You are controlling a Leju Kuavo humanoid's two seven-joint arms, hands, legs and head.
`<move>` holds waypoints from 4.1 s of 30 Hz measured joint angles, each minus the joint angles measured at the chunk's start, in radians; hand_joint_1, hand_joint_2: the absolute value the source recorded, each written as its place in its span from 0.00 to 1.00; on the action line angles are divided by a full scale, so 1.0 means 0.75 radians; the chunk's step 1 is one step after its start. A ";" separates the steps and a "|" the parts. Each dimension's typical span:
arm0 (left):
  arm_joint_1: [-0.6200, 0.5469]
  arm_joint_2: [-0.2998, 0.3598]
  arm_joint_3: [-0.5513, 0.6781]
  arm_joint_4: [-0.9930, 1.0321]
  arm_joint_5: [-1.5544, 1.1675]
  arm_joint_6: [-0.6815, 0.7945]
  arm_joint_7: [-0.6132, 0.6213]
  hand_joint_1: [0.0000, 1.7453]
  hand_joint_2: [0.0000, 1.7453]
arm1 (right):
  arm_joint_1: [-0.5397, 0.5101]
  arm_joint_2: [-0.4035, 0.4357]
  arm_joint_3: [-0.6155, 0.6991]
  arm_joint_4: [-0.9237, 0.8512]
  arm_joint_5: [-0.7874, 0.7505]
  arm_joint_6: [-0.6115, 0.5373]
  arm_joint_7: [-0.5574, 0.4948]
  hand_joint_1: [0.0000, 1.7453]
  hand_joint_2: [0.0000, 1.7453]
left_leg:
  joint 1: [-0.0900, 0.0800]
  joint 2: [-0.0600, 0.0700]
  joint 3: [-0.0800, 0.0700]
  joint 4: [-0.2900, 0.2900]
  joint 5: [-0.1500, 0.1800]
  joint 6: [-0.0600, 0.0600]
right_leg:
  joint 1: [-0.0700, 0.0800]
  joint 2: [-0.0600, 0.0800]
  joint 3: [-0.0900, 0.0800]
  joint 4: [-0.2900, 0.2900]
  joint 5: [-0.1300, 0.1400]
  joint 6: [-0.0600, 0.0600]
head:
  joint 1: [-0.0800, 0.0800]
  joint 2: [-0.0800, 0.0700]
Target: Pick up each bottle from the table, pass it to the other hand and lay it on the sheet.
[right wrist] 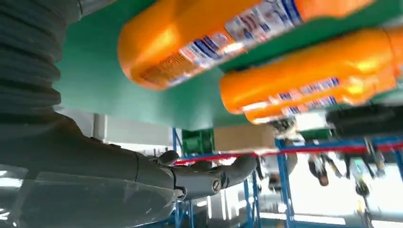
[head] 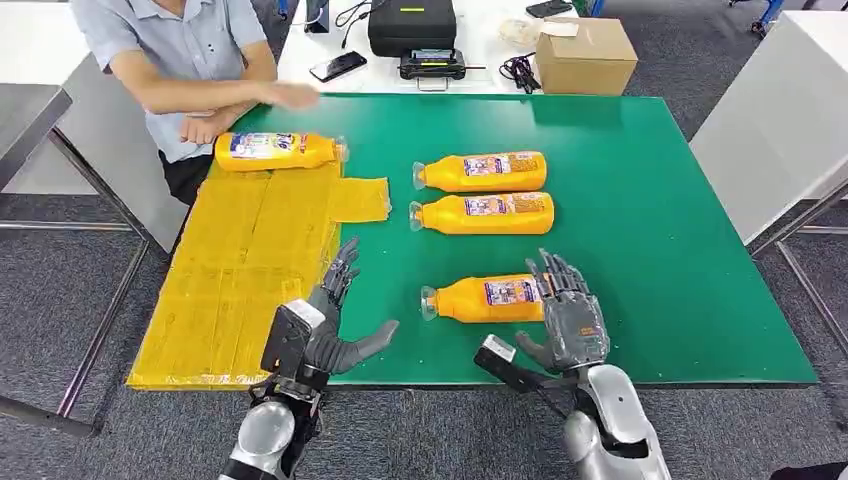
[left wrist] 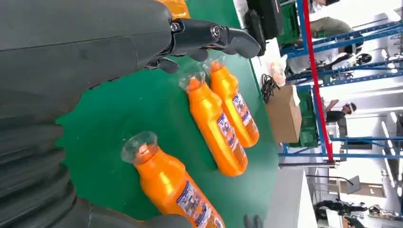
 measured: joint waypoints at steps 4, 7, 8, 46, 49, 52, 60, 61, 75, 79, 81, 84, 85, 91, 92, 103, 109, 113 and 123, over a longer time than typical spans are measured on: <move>0.002 0.000 0.000 -0.008 -0.001 -0.003 0.004 0.00 1.00 | -0.012 -0.024 0.007 0.027 0.000 0.014 0.009 0.00 1.00 | 0.000 0.000 0.000 0.000 0.000 0.000 | 0.000 0.000 0.000 0.000 0.000 0.000 | 0.001 0.000; 0.003 0.001 0.000 -0.009 0.000 -0.007 0.015 0.00 1.00 | -0.025 -0.040 0.011 0.052 0.013 0.046 0.037 0.00 1.00 | 0.000 0.000 0.000 0.000 0.000 0.000 | 0.000 0.000 0.000 0.000 0.000 0.000 | 0.000 0.000; 0.003 0.001 -0.001 -0.009 0.000 -0.010 0.019 0.00 1.00 | -0.032 -0.046 0.013 0.066 0.017 0.055 0.045 0.00 1.00 | 0.000 0.000 0.000 0.000 0.000 0.000 | 0.000 0.000 0.000 0.000 0.000 0.000 | 0.000 0.000; -0.040 0.007 -0.097 0.067 0.015 -0.044 0.093 0.00 1.00 | -0.454 -0.125 0.202 0.682 -0.005 0.239 0.135 0.00 1.00 | 0.000 0.003 0.004 0.000 0.000 0.000 | 0.000 0.001 0.002 0.000 0.001 0.001 | 0.000 0.000; -0.042 0.007 -0.097 0.074 0.015 -0.044 0.094 0.00 1.00 | -0.482 -0.131 0.228 0.714 -0.008 0.254 0.148 0.00 1.00 | 0.000 0.005 0.007 0.000 0.000 0.000 | 0.000 0.001 0.004 0.000 0.001 0.001 | 0.000 0.000; -0.043 0.007 -0.097 0.077 0.015 -0.044 0.094 0.00 1.00 | -0.499 -0.133 0.244 0.735 -0.008 0.259 0.156 0.00 1.00 | 0.000 0.005 0.009 0.000 0.000 0.000 | 0.000 0.001 0.006 0.000 0.001 0.000 | 0.000 0.000; -0.049 0.007 -0.097 0.085 0.015 -0.046 0.094 0.00 1.00 | -0.553 -0.149 0.292 0.795 -0.011 0.286 0.174 0.00 1.00 | 0.000 0.006 0.012 0.000 0.001 0.001 | 0.000 0.001 0.009 -0.001 0.003 -0.001 | 0.000 0.000; -0.049 0.007 -0.097 0.086 0.015 -0.046 0.094 0.00 1.00 | -0.557 -0.150 0.296 0.801 -0.011 0.286 0.175 0.00 1.00 | 0.000 0.006 0.013 0.000 0.001 0.001 | 0.000 0.001 0.009 -0.001 0.004 -0.003 | 0.000 0.000; -0.051 0.007 -0.097 0.089 0.015 -0.049 0.094 0.00 1.00 | -0.578 -0.169 0.326 0.842 -0.043 0.328 0.174 1.00 1.00 | 0.000 0.006 0.013 0.000 0.001 0.001 | 0.000 0.001 0.008 -0.001 0.004 -0.003 | 0.000 0.000; -0.062 0.007 -0.098 0.102 0.016 -0.056 0.094 0.00 1.00 | -0.604 -0.197 0.354 0.873 -0.087 0.353 0.159 1.00 1.00 | 0.000 0.003 0.013 0.000 0.001 0.002 | 0.000 0.001 0.009 -0.001 0.003 -0.003 | 0.000 0.000; -0.068 0.007 -0.099 0.109 0.016 -0.056 0.094 0.00 1.00 | -0.612 -0.208 0.360 0.883 -0.101 0.358 0.148 1.00 1.00 | -0.001 0.003 0.013 0.000 0.001 0.002 | 0.000 0.001 0.010 -0.001 0.003 -0.003 | 0.000 0.000; -0.079 0.007 -0.110 0.117 0.019 -0.057 0.094 0.00 1.00 | -0.622 -0.226 0.365 0.899 -0.126 0.369 0.128 1.00 1.00 | -0.001 0.003 0.014 0.000 0.001 0.002 | 0.000 0.001 0.010 -0.001 0.003 -0.003 | 0.000 0.000; -0.085 0.007 -0.115 0.122 0.025 -0.059 0.094 0.00 1.00 | -0.623 -0.238 0.366 0.910 -0.157 0.381 0.106 1.00 1.00 | -0.001 0.002 0.014 0.000 0.001 0.002 | 0.000 0.001 0.010 -0.001 0.003 -0.003 | 0.001 0.000; -0.115 0.007 -0.153 0.163 0.065 -0.071 0.088 0.00 1.00 | -0.628 -0.316 0.374 0.931 -0.360 0.446 -0.021 1.00 1.00 | -0.001 0.002 0.016 0.000 0.001 0.002 | 0.000 0.000 0.014 -0.002 0.003 -0.002 | 0.000 0.000; -0.119 0.007 -0.159 0.170 0.071 -0.070 0.087 0.00 1.00 | -0.628 -0.330 0.379 0.934 -0.390 0.446 -0.027 1.00 1.00 | -0.001 0.002 0.017 0.000 0.001 0.002 | 0.000 0.000 0.014 -0.003 0.003 -0.002 | 0.000 0.000; -0.136 0.007 -0.190 0.202 0.108 -0.012 0.074 0.00 1.00 | -0.594 -0.377 0.384 0.908 -0.679 0.438 -0.116 1.00 1.00 | -0.001 0.003 0.022 0.000 0.001 0.002 | 0.000 0.001 0.020 -0.003 0.003 -0.002 | 0.000 0.000; -0.131 0.007 -0.185 0.202 0.264 0.164 0.032 0.00 1.00 | -0.471 -0.296 0.263 0.728 -0.936 0.441 -0.158 1.00 1.00 | 0.002 0.007 0.022 0.000 -0.002 -0.001 | 0.003 0.004 0.020 -0.003 0.003 -0.003 | -0.001 0.000; -0.106 0.007 -0.157 0.180 0.423 0.220 -0.032 0.00 1.00 | -0.385 -0.205 0.175 0.572 -1.035 0.497 -0.169 1.00 1.00 | 0.004 0.007 0.018 0.000 -0.001 -0.001 | 0.005 0.003 0.017 -0.002 0.003 -0.003 | 0.000 0.000; -0.097 0.009 -0.120 0.292 0.760 0.031 -0.032 0.00 1.00 | -0.350 -0.051 0.141 0.437 -1.111 0.599 -0.216 1.00 1.00 | 0.002 0.003 0.006 0.000 0.001 -0.001 | 0.002 0.003 0.006 -0.002 0.004 -0.003 | 0.000 0.000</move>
